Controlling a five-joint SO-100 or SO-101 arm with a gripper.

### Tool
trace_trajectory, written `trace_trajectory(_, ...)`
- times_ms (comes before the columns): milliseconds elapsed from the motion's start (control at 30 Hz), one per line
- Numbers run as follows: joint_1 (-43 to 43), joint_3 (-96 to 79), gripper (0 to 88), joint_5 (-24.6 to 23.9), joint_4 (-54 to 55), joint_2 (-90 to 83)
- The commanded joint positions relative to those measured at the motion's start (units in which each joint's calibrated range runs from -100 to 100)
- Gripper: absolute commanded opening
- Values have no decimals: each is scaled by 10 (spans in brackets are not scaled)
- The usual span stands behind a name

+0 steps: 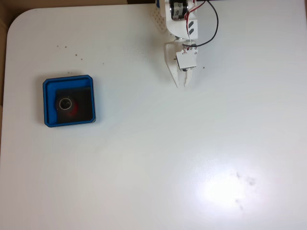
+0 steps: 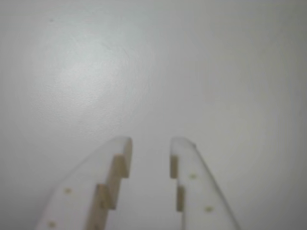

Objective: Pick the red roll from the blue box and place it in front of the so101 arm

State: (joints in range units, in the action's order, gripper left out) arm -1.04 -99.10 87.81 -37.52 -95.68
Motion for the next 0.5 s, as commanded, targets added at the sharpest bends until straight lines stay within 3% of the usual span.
trace_trajectory(0, 3, -7, 16, 4, 12, -32)
trace_trajectory(467, 38, -7, 16, 3, 12, -32)
